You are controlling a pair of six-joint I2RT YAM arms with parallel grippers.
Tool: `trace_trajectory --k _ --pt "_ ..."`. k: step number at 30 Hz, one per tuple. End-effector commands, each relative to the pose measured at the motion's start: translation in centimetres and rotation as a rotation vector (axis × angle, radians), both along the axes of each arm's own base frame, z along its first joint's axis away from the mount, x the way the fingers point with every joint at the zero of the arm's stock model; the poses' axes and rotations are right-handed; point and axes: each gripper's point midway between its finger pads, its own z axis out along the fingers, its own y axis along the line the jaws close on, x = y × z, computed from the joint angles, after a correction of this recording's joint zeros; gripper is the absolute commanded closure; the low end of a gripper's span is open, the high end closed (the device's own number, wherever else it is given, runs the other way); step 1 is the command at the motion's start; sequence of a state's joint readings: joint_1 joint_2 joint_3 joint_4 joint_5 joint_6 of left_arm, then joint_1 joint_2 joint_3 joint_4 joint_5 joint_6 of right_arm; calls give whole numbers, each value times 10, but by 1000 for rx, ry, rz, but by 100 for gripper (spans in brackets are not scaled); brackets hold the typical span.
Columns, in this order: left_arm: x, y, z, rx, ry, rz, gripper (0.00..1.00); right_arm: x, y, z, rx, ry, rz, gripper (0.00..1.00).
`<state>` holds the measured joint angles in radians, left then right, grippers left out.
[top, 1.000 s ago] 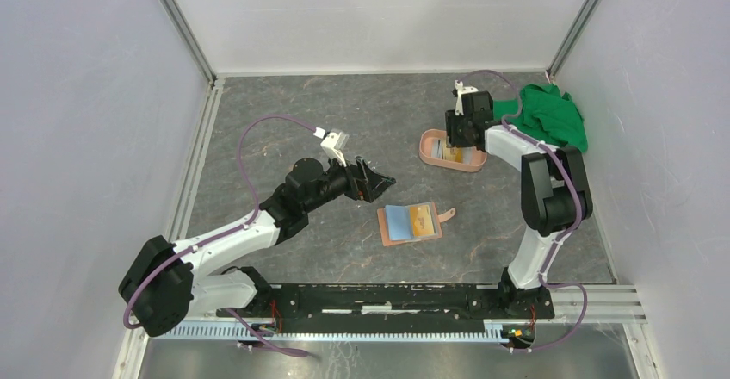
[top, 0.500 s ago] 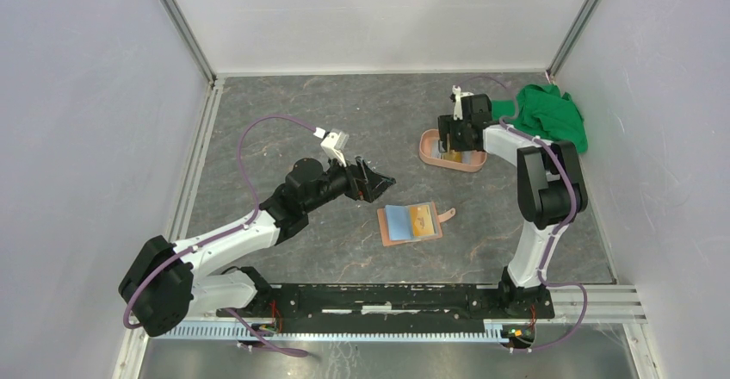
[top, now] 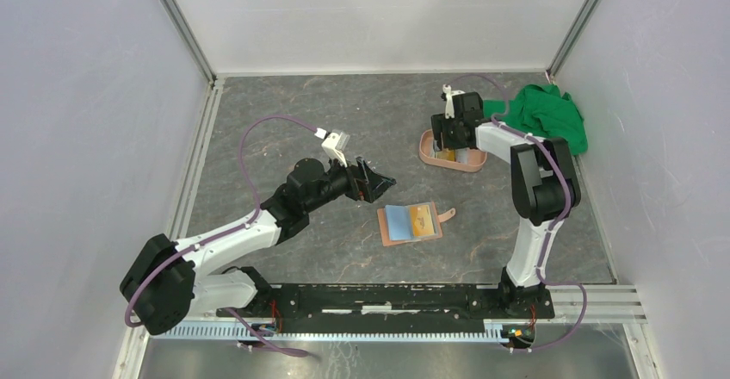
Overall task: Put the credit cards into the card holder
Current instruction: Pick up the credit card from the storage box.
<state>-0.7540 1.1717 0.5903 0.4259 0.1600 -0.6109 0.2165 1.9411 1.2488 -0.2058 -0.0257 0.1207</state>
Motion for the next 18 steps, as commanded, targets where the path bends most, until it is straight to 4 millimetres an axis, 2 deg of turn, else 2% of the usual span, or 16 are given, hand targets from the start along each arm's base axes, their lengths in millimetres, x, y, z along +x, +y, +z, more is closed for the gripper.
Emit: trace_trajectory --k 1,7,12,14,18 --pt "3 -3 14 -60 -11 3 4 -14 7 -24 -58 79 51 31" --pt "2 -2 13 -61 -8 5 4 -6 3 -13 -91 40 54 49" --pt "3 -3 14 -62 -10 5 4 6 3 17 -100 -46 68 52" --pt "3 -3 14 -62 -10 2 4 7 5 28 -84 -72 78 61" --pt "3 -4 12 -59 -6 -1 4 4 14 34 -26 -81 104 81"
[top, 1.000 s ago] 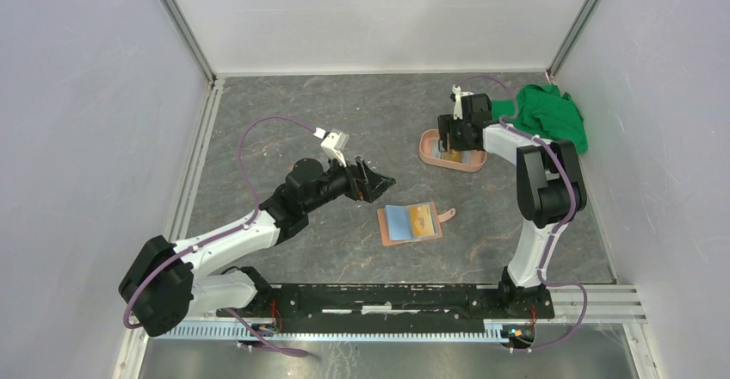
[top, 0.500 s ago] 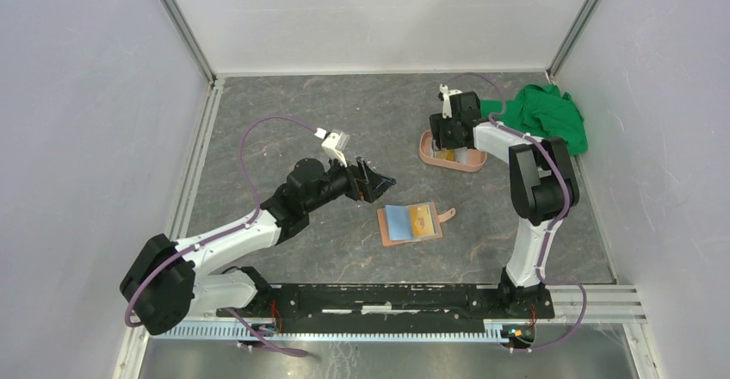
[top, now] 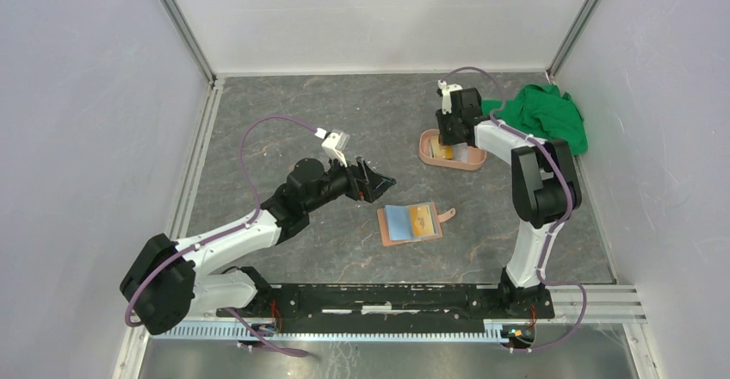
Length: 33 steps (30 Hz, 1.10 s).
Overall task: Put the credit cards into the card holder
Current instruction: Pick up the credit card from the storage box.
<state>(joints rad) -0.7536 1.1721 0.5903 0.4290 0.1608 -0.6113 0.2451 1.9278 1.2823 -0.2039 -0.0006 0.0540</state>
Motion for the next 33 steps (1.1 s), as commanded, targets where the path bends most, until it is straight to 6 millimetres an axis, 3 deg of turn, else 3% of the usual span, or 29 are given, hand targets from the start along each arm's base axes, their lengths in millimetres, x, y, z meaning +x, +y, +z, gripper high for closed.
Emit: trace_trajectory --k 1,9,16,21,28,29,33 --pt "3 -4 12 -58 -6 -1 4 -7 5 17 32 -16 41 85" --pt "3 -4 9 -58 2 1 4 -3 -2 37 170 -33 30 100" --pt "5 -8 10 -62 9 -8 4 -4 -4 34 317 12 27 100" --pt "5 -12 13 -112 25 -14 4 -2 -8 48 422 -1 39 100" --pt "17 -42 23 -224 49 -100 5 -1 -8 57 528 -16 98 100" --pt "21 -47 26 -231 42 -109 6 2 -21 57 546 -22 80 100" --pt "42 -63 26 -225 28 -115 11 7 -20 64 613 -38 125 100"
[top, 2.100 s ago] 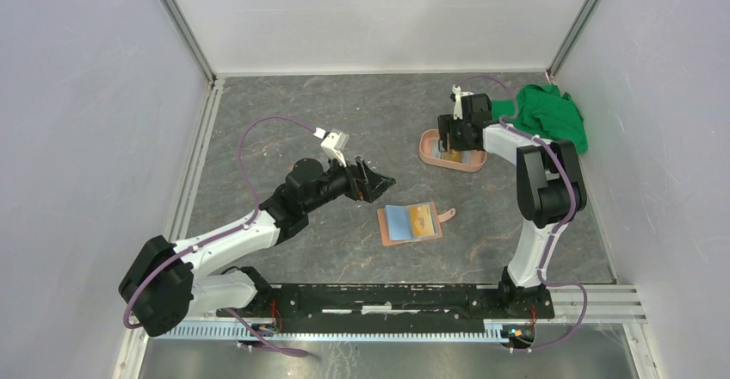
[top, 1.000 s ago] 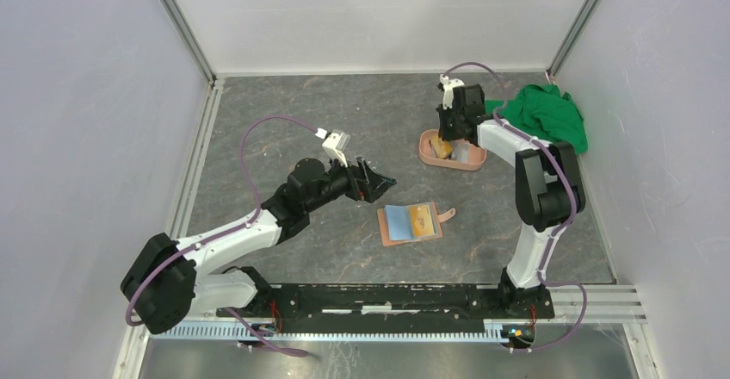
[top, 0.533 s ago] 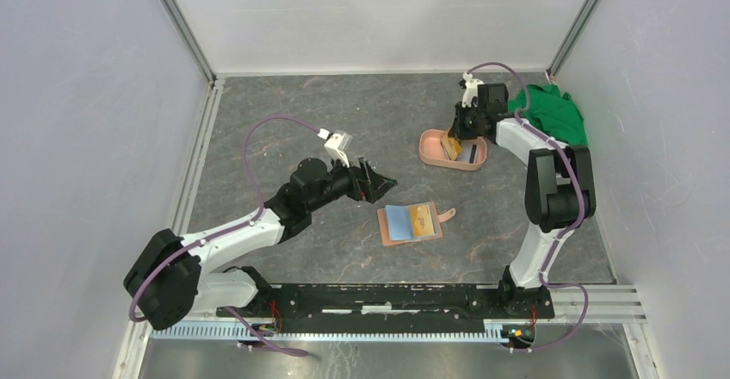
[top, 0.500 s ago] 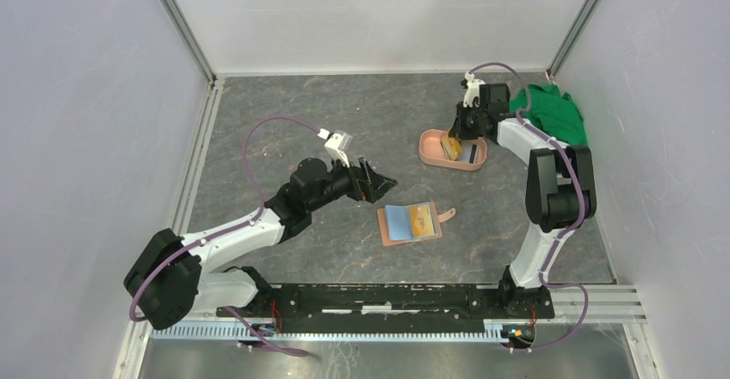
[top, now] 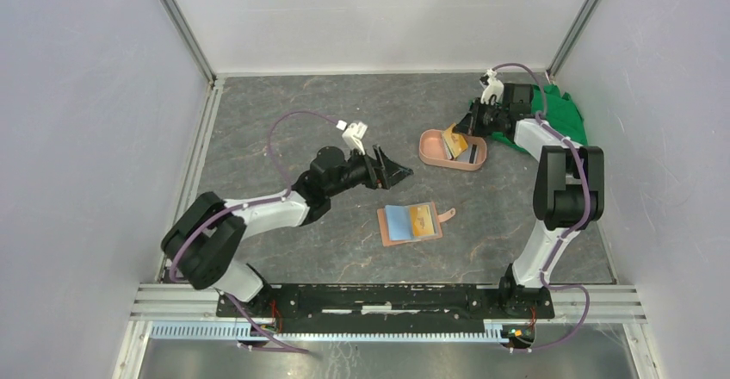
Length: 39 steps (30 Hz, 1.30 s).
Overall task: Put the credit cards into the card holder
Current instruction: Pick up the credit card from the storage box, then place the credit card in the storage box.
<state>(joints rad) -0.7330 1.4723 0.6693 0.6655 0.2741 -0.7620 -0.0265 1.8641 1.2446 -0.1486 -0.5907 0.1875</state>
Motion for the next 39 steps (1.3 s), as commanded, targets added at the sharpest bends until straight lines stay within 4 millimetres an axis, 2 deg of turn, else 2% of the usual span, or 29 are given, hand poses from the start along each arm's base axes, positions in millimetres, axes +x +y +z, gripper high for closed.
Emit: trace_trajectory --k 1,5,10,14,23,28,33,39 --pt "23 -25 46 -124 -89 -35 14 11 7 20 118 -78 71 100" --pt "45 -39 41 -158 -66 -59 24 15 12 30 185 -106 106 100" --pt "72 -50 26 -189 -17 -75 27 19 14 44 245 -148 129 100" --pt "85 -64 17 -182 6 -97 28 13 20 45 301 -139 158 100" --pt "107 -85 -6 -197 63 -121 35 8 26 63 420 -163 206 100" --pt "116 -90 -20 -198 92 -134 39 3 28 75 468 -171 213 100" --pt "120 -94 -32 -180 73 -162 38 -3 29 81 500 -170 216 100" --pt "123 -97 -34 -177 34 -204 37 -9 31 87 530 -171 224 100"
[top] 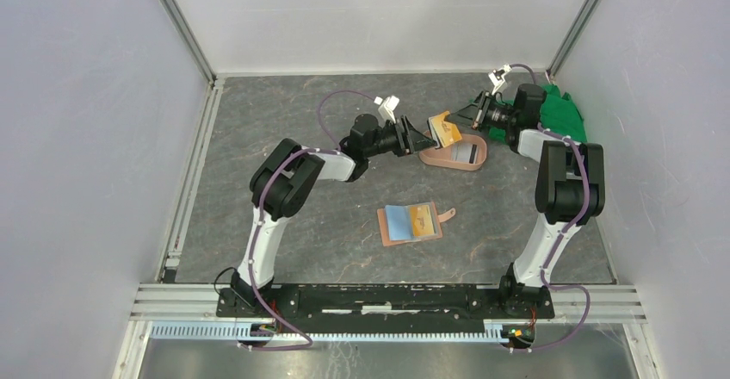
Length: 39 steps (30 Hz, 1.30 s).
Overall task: Put the credit cards into the card holder
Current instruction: Place the credit card in the storage box.
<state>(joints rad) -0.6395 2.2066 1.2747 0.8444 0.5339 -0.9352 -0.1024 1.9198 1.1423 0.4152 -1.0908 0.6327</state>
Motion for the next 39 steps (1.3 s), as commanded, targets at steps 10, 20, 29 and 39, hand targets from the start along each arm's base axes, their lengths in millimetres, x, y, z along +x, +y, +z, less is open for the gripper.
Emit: trace_trajectory --k 10,20,29,39 --pt "1 -13 22 -98 -126 -127 45 -7 2 32 48 -80 35 100" --pt "-4 -14 28 -190 -134 -187 52 -10 4 33 65 -73 44 100" --pt "-10 -13 34 -255 -144 -230 57 -9 3 32 73 -70 44 100" --pt "-5 -17 30 -268 -129 -241 75 -10 4 32 83 -64 46 100"
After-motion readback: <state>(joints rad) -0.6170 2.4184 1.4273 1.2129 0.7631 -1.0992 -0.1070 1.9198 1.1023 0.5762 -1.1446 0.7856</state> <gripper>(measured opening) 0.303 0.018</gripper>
